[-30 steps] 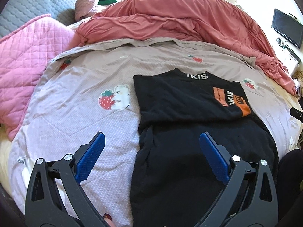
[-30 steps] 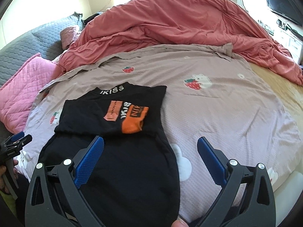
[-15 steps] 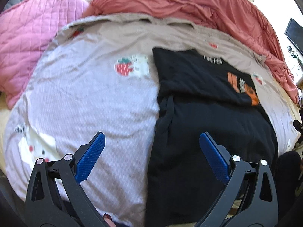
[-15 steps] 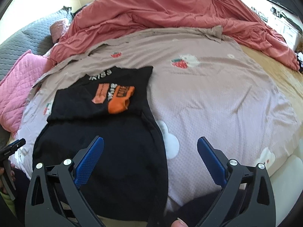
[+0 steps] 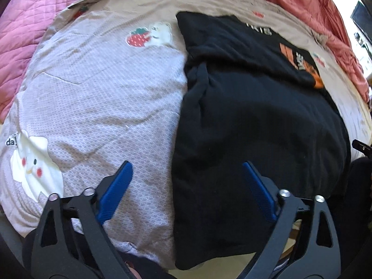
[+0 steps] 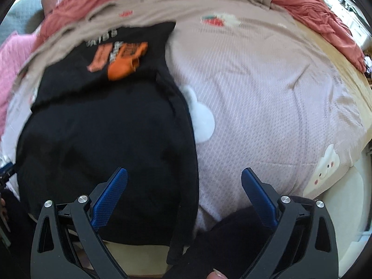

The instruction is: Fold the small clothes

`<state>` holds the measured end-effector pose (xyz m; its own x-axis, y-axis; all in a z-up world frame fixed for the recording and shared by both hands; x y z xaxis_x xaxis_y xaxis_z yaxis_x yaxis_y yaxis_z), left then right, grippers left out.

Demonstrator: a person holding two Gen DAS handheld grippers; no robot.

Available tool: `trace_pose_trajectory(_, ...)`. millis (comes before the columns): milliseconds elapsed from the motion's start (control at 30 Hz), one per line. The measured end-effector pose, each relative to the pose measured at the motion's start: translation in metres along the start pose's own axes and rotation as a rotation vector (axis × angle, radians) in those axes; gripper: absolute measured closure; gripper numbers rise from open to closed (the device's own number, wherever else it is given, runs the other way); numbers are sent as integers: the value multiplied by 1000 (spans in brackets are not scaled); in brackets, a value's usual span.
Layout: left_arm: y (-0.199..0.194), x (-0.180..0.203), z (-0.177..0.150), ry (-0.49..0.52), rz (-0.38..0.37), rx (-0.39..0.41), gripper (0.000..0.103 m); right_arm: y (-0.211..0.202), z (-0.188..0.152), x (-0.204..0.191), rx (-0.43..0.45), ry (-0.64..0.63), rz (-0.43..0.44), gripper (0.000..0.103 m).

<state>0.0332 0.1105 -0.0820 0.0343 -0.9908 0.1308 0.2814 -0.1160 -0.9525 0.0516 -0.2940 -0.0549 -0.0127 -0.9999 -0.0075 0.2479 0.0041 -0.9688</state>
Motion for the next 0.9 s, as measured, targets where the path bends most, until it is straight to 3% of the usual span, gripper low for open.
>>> trace_pose_trajectory(100,6,1,-1,7,-5,-27,39,17,-1,-1,-68,-4,14,33)
trace_pose_trajectory(167,11,-1,-2,-1,-17,-49,49,25,-2,1,-108,5,50,72)
trace_pose_trajectory(200,11,-3,-2,-9,-20,-50,54,24,-3,0,-102,1,86,78)
trace_pose_trajectory(233,9,-4,-3,-18,-26,-45,57,20,-3,-1,-85,-4,99,91)
trace_pose_trajectory(300,6,-9,-3,-47,-45,-33,74,9,-4,-1,-34,-11,135,94)
trace_pose_trajectory(367,5,-14,-4,-72,-75,-36,79,6,-4,-1,-24,-14,142,93)
trace_pose_trajectory(433,6,-15,-4,-80,-86,-45,79,12,-4,1,-52,-1,128,90)
trace_pose_trajectory(533,8,-13,-5,-70,-86,-53,79,21,-5,5,-90,28,105,71)
trace_pose_trajectory(700,13,-11,-5,-70,-109,-69,79,30,-6,3,-123,9,90,65)
trace_pose_trajectory(733,15,-11,-4,-75,-111,-71,78,32,-7,3,-125,5,94,65)
trace_pose_trajectory(833,17,-11,-3,-86,-112,-69,79,33,-7,7,-125,29,147,80)
trace_pose_trajectory(900,16,-11,-2,-86,-113,-62,88,28,-8,11,-111,45,183,91)
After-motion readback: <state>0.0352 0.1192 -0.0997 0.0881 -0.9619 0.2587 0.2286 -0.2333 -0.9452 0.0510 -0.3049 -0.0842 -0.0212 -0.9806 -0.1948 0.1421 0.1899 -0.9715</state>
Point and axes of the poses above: each gripper's, at about its wrist camera, not at the fingertips, and y roughly the way its jaws point, x to its right, z to its top, the point moved 1 cm from there along y, roughly the way its jaws point, and after that the axes turned 5 degrees about -x, right-handed, at the moved point
